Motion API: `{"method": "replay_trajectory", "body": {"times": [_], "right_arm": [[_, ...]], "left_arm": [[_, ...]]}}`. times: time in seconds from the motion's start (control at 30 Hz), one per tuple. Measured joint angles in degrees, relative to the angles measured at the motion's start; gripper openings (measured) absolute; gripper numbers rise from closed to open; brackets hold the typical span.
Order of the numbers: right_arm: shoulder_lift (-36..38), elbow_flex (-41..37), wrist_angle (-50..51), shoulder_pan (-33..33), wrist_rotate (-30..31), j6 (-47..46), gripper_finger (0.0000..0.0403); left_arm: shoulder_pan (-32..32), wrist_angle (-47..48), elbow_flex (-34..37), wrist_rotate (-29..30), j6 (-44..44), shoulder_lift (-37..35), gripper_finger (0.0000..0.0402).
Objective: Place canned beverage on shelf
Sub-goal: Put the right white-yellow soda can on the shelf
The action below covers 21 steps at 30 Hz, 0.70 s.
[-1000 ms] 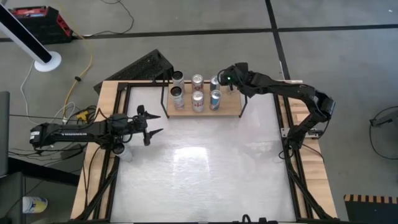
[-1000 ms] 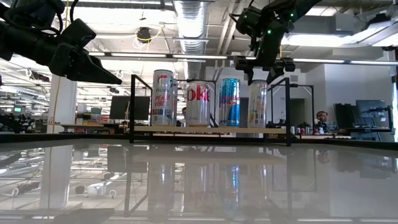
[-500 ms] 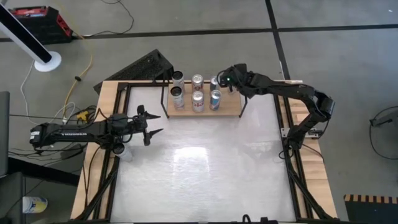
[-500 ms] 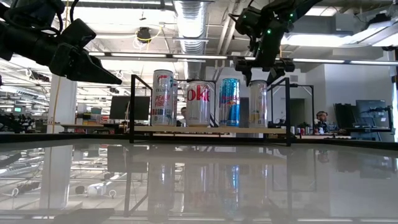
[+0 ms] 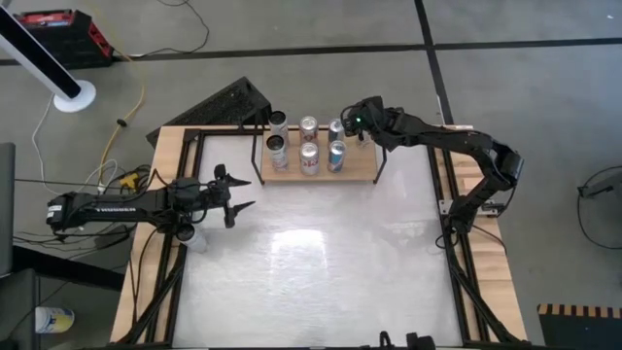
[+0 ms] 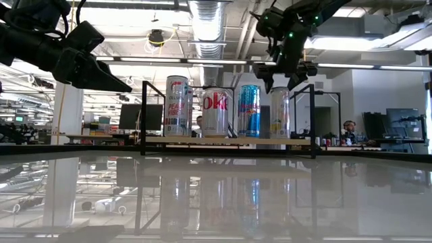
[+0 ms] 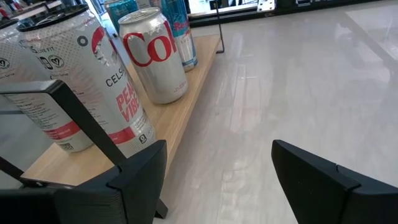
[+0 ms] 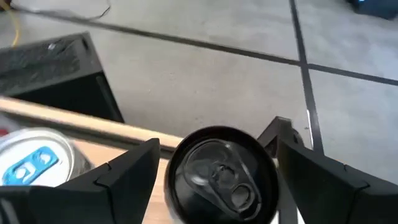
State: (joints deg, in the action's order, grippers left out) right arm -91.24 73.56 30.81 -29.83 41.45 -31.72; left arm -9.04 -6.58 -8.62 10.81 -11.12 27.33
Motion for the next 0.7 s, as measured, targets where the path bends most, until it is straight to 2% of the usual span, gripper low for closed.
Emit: {"method": "replay_trajectory", "body": {"times": [0.23,0.5,0.7], "right_arm": [[0.0,0.0,0.2,-1.5,-6.5,6.0,0.0349],[0.0,0.0,0.6,-3.0,-10.1,7.9,0.0348],[0.0,0.0,0.6,-3.0,-10.1,7.8,0.0313]], "left_arm": [[0.0,0.0,0.0,0.0,-0.2,0.0,0.0275],[0.0,0.2,0.0,0.0,-0.2,0.0,0.0275],[0.0,0.2,0.0,0.0,-0.2,0.0,0.0275]]}}
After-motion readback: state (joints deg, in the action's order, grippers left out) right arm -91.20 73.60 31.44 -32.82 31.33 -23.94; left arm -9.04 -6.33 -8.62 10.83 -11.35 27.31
